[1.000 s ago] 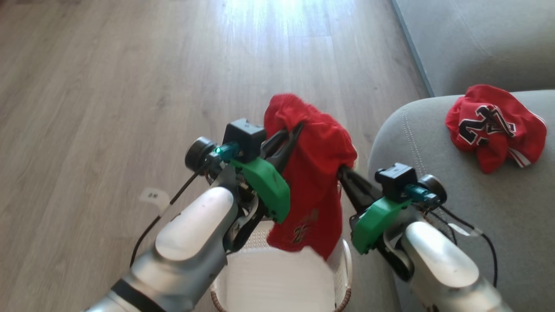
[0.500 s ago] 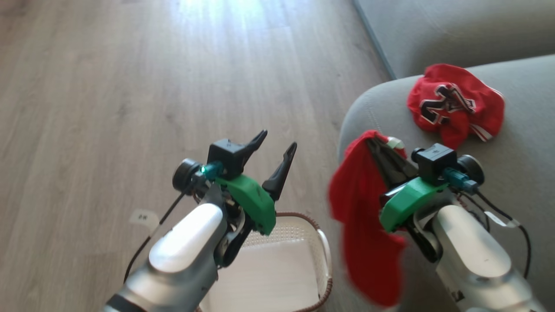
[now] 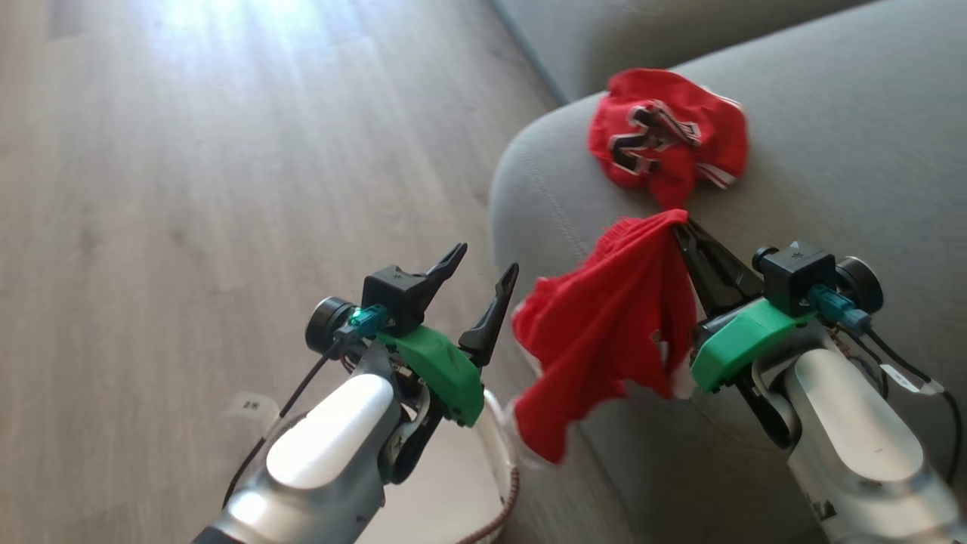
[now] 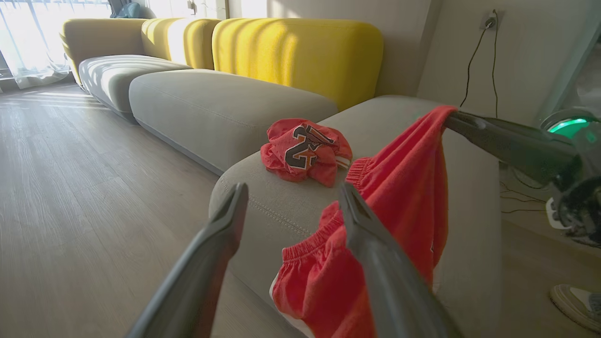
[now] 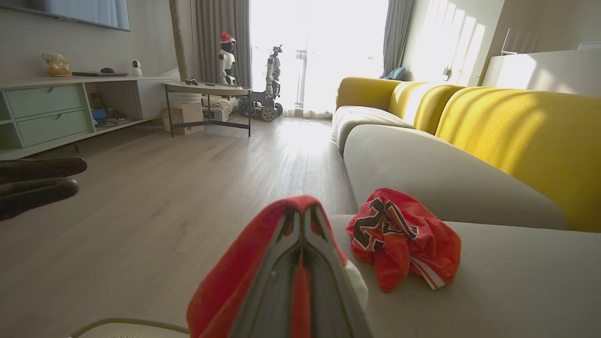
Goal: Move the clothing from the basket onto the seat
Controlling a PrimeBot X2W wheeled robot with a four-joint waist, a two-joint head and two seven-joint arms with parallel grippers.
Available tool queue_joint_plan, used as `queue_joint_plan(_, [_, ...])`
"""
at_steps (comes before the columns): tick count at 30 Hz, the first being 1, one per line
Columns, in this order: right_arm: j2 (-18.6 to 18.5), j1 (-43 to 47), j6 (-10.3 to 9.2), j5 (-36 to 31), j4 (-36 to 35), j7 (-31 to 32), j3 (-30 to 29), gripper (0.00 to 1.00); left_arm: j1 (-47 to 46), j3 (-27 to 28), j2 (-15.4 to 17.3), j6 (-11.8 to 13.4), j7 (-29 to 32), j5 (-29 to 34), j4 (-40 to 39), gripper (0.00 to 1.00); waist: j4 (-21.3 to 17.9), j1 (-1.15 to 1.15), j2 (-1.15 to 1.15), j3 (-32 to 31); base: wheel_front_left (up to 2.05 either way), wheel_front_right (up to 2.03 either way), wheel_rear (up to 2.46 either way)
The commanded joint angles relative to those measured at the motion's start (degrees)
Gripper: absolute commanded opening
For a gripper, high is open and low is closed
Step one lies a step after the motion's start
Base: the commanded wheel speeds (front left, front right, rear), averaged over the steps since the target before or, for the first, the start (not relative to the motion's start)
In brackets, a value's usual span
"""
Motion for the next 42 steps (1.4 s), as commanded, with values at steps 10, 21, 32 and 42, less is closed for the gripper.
queue_joint_plan(10, [-0.1,-6.1,-0.02,-0.1,-3.2,-0.4,2.1,0.00,-1.7,1.1,0.4,0.4,-2.6,-0.1,-0.4,1.00,-8.3,0.00,0.00,3.3,0.00,0.00,0.00])
queue_joint_plan(21, [-1.2,-21.1,-0.02,-0.1,2.5,-0.4,3.6,0.00,-2.3,0.9,0.4,1.2,-3.7,-0.1,-1.4,1.00,-5.3,0.00,0.00,6.3,0.00,0.00,0.00])
queue_joint_plan(32, [-8.1,-45.9,-0.02,-0.9,15.4,-0.4,-2.1,0.00,-5.4,-0.4,1.4,2.4,-2.2,1.9,-6.0,1.00,4.1,0.00,0.00,14.8,0.00,0.00,0.00])
queue_joint_plan(42, [-15.4,-59.0,-0.02,-8.0,25.8,-0.3,-11.8,0.00,-8.8,-0.9,3.4,3.6,-0.3,3.9,-11.5,1.00,11.2,0.00,0.00,24.4,0.00,0.00,0.00])
